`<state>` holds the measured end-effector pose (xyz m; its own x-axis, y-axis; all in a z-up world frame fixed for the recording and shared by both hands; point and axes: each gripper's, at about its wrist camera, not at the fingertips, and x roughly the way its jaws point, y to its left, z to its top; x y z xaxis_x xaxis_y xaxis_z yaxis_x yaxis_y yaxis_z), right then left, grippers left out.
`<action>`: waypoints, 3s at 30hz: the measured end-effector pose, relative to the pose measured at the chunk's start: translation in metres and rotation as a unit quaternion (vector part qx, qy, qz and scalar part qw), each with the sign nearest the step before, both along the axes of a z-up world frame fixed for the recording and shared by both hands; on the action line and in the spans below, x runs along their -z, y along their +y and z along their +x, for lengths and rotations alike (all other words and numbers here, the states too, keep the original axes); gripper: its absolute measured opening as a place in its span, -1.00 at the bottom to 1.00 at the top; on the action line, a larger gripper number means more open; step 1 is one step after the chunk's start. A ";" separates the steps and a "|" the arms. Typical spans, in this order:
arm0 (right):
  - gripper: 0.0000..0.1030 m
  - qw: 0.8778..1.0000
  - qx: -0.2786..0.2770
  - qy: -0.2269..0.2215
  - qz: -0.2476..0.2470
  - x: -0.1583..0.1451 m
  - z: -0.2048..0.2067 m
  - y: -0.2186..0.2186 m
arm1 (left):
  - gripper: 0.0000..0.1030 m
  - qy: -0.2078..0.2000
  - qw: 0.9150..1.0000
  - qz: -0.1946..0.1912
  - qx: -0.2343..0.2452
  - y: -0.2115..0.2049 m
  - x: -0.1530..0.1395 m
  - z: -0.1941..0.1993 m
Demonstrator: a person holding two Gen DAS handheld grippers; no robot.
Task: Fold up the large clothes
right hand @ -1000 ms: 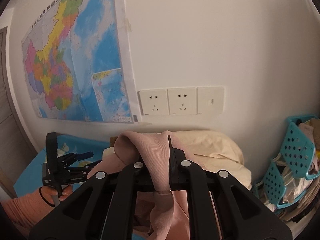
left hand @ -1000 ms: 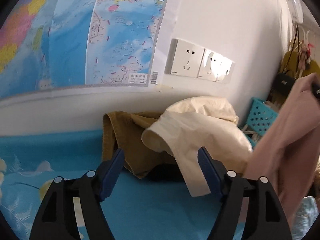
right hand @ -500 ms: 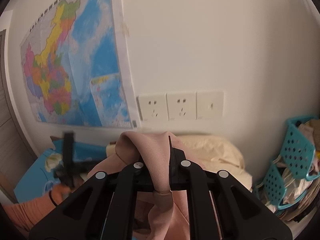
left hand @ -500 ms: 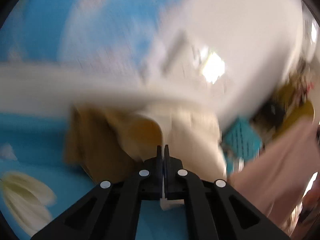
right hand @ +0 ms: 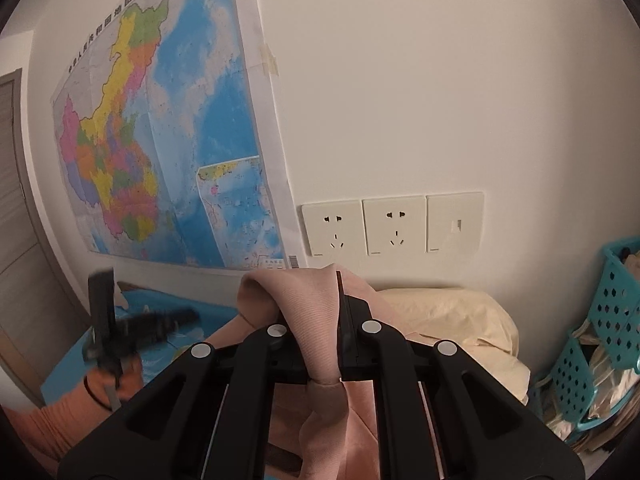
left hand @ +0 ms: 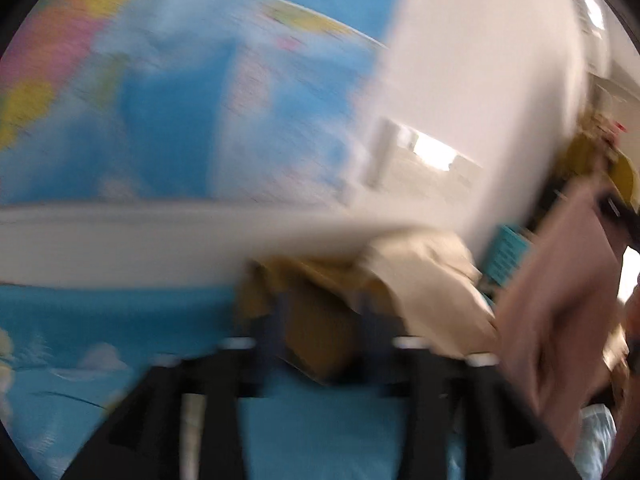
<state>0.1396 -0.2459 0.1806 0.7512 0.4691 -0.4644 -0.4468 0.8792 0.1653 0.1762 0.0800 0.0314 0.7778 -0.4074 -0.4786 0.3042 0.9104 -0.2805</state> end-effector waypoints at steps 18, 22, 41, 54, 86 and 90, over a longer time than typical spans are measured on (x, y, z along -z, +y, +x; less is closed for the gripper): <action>-0.86 0.999 0.043 -0.017 -0.018 -0.016 -0.031 -0.035 | -0.98 0.069 0.985 -0.156 0.036 -0.061 0.014 0.062; -0.86 0.997 0.065 -0.030 -0.015 -0.032 -0.036 -0.053 | -1.00 0.025 0.988 -0.155 0.009 -0.041 -0.035 0.070; -0.85 0.999 0.004 0.052 0.015 0.038 0.023 -0.022 | -0.89 0.123 0.985 -0.038 0.117 -0.132 0.042 0.059; -0.85 1.000 0.021 0.015 0.001 0.001 0.011 -0.030 | -0.90 0.088 0.995 -0.023 0.044 -0.111 0.037 0.070; -0.61 0.974 -0.085 0.143 -0.152 0.156 0.093 0.044 | -0.15 0.068 0.989 -0.066 0.117 -0.108 0.035 0.077; -0.61 0.978 -0.086 0.145 -0.121 0.165 0.089 0.039 | 0.70 0.046 0.977 -0.035 0.203 -0.129 0.046 0.057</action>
